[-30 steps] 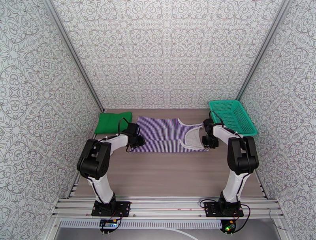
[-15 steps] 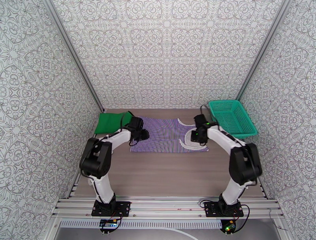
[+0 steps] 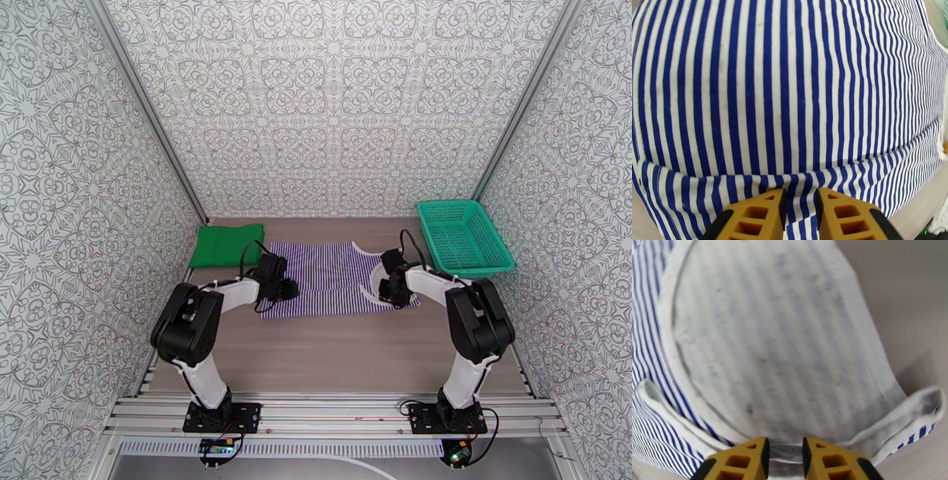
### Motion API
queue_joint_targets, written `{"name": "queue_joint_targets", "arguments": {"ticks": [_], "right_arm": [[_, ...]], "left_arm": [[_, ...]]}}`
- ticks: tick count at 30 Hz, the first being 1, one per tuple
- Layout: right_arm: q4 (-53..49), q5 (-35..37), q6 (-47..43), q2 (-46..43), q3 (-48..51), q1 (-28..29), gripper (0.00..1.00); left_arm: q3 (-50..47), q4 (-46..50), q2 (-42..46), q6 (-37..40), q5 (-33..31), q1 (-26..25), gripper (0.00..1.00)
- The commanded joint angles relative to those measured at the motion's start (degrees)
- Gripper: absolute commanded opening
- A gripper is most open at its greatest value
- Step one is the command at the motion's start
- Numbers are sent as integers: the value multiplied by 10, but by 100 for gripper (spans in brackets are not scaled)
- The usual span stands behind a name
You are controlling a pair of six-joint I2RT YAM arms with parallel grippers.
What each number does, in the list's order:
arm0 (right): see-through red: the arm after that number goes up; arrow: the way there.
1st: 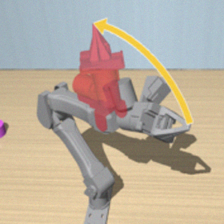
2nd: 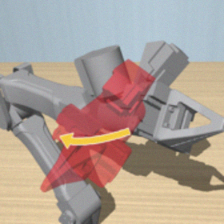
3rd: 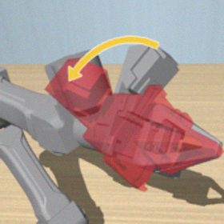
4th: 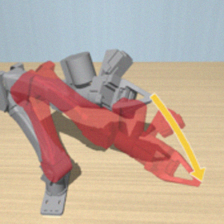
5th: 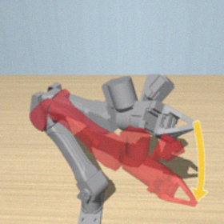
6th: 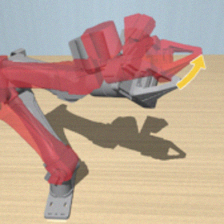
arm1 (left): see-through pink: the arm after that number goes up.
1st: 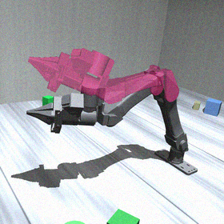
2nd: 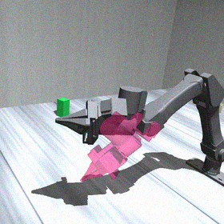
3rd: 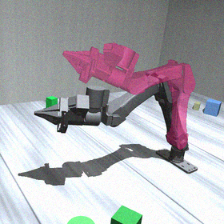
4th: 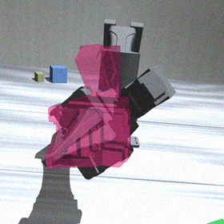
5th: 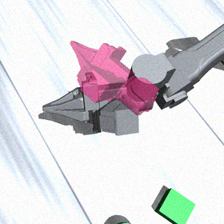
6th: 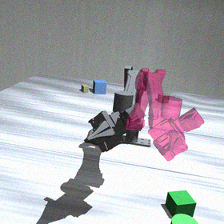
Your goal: Fold and stack the mixed laundry pile
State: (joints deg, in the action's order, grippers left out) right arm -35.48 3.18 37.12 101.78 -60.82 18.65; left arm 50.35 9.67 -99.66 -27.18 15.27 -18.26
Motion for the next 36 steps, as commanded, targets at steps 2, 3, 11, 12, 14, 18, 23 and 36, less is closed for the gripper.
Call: {"name": "queue_joint_targets", "arguments": {"ticks": [2,3,11,12,14,18,23,36], "right_arm": [[-36,22,35,-53,81,-2,30],[-36,21,37,-67,97,-2,30],[-57,16,48,-176,180,-2,31],[-62,16,46,-184,176,-2,31],[-74,17,34,-198,153,-2,31],[-81,21,-5,-198,75,-2,33],[-11,-38,-116,-130,-38,-2,37],[24,-125,-182,165,-329,-2,45]], "left_arm": [[-80,37,47,-33,-4,-40,28],[-94,37,59,-43,-7,-49,28],[-198,23,164,-122,-38,-108,29],[-195,27,170,-121,-45,-108,29],[-167,63,178,-105,-79,-107,30],[-91,105,166,-64,-99,-81,31],[18,134,115,-8,-87,-16,36],[223,136,-97,50,-101,91,51]]}}
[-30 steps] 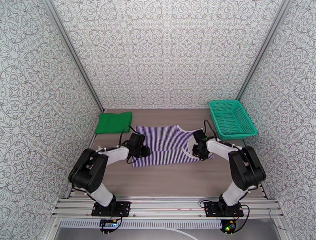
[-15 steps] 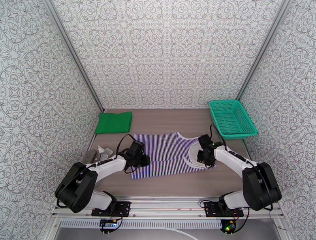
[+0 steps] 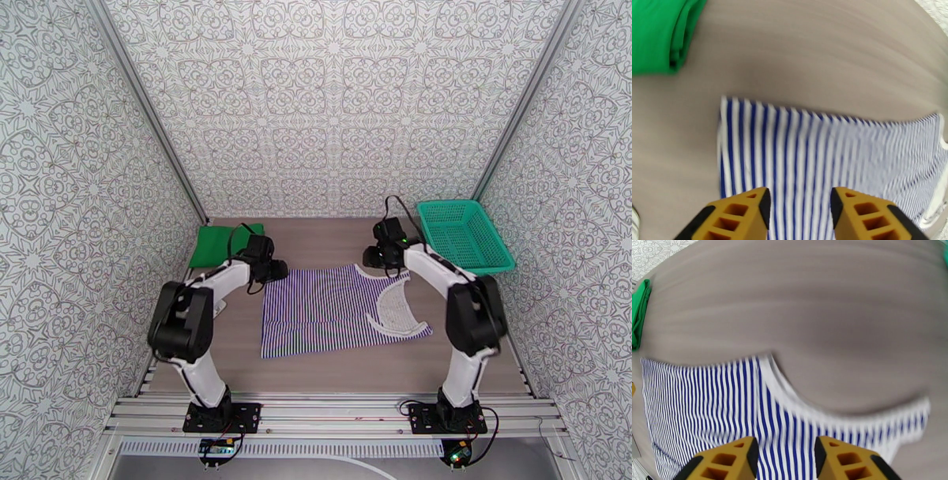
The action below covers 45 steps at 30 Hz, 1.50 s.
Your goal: Fold and stack the mixed laundry pile
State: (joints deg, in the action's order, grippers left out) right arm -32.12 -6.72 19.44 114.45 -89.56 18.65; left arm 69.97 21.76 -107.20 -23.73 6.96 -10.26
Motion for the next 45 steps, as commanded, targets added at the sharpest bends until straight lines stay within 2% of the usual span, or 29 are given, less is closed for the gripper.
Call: {"name": "queue_joint_targets", "arguments": {"ticks": [1,12,23,36,42,45], "right_arm": [[-14,-29,0,56,-58,-1,44],[-38,-53,32,156,-151,3,38],[-60,-55,37,199,-186,13,37],[-72,-57,33,216,-206,18,25],[-81,-55,26,207,-207,18,20],[-81,-55,24,203,-206,18,15]], "left_arm": [[32,12,-30,14,-17,15,51],[72,20,-76,11,-30,38,57],[102,34,-113,10,-24,36,56],[129,44,-130,16,-18,35,32],[133,50,-130,22,-16,35,28],[132,48,-129,23,-14,36,21]]}}
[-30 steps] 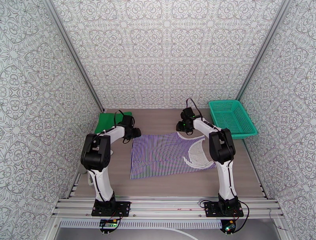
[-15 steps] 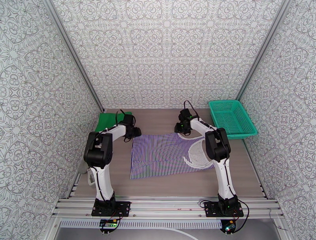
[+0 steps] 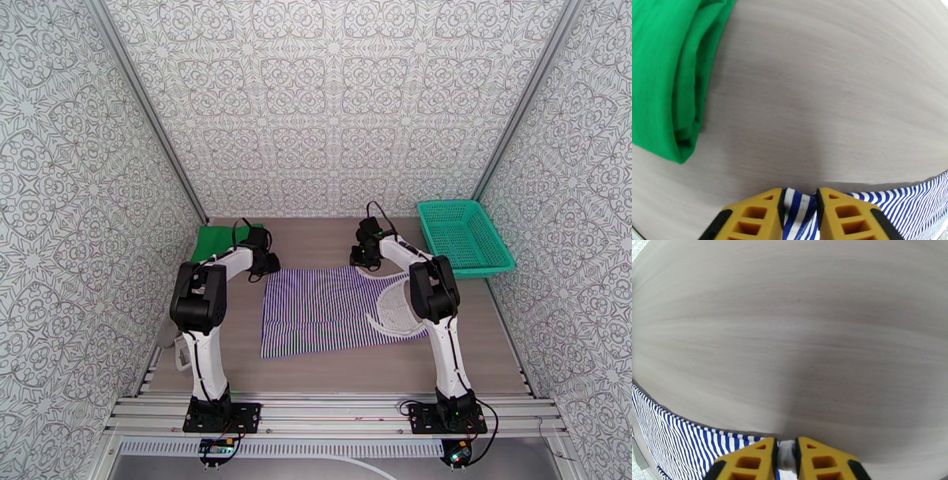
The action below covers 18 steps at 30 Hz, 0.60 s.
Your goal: Fold and stack the mixed laundry pile
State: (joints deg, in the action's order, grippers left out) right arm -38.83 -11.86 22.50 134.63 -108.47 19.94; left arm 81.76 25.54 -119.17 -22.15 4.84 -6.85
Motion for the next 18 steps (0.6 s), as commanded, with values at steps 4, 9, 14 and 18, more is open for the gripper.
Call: {"name": "queue_joint_targets", "arguments": {"ticks": [4,9,14,18], "right_arm": [[-16,-3,-10,-1,-20,5,9],[-18,-1,-15,-9,-20,5,1],[-13,0,-19,-29,-5,5,0],[-5,1,-19,-55,17,5,0]], "left_arm": [[13,11,-9,11,9,1,11],[9,9,4,17,11,2,0],[-11,-7,35,31,21,1,0],[-35,-17,63,39,31,0,0]]}}
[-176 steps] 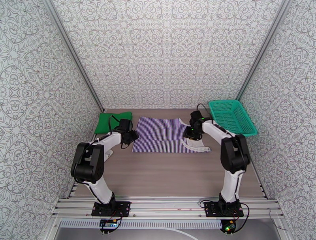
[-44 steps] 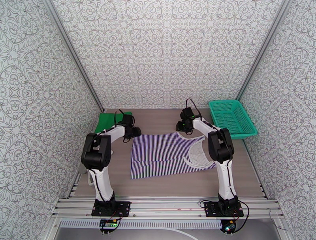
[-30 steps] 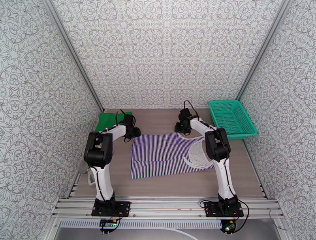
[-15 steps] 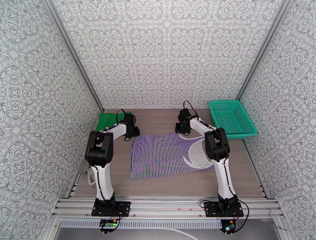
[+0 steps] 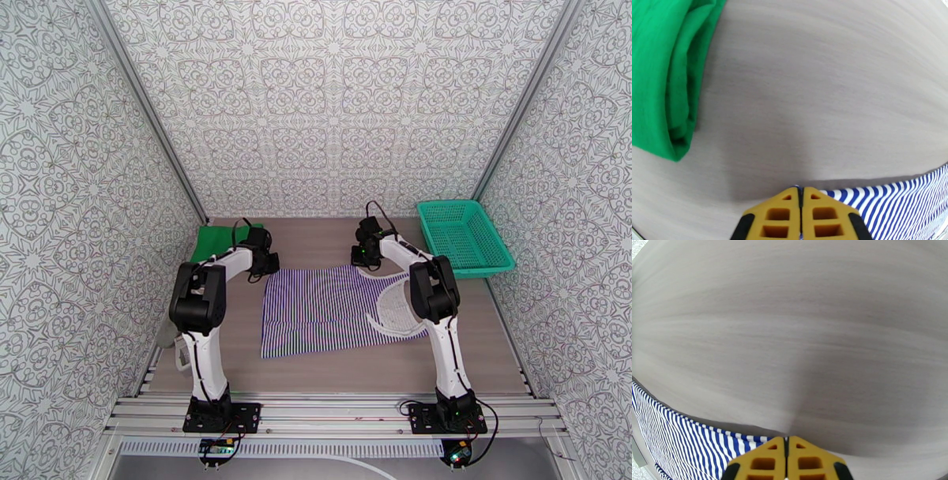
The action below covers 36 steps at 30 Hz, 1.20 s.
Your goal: Fold and stack the mixed laundry pile
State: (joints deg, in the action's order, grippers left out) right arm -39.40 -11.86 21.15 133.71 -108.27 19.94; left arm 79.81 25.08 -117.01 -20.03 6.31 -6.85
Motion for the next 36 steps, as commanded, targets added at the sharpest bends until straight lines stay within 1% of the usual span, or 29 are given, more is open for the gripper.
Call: {"name": "queue_joint_targets", "arguments": {"ticks": [1,10,20,26,36], "right_arm": [[4,2,-5,-55,24,5,0],[18,7,-9,-116,96,9,0],[57,15,6,-202,215,15,0],[84,24,21,-246,284,27,0],[129,45,47,-315,402,43,0]], "left_arm": [[-22,-14,48,18,18,0,0],[-96,-33,121,16,48,2,0],[-187,-33,217,12,72,-5,0],[-246,-31,274,-1,76,-11,0],[-329,-26,330,-21,71,-31,0]]}}
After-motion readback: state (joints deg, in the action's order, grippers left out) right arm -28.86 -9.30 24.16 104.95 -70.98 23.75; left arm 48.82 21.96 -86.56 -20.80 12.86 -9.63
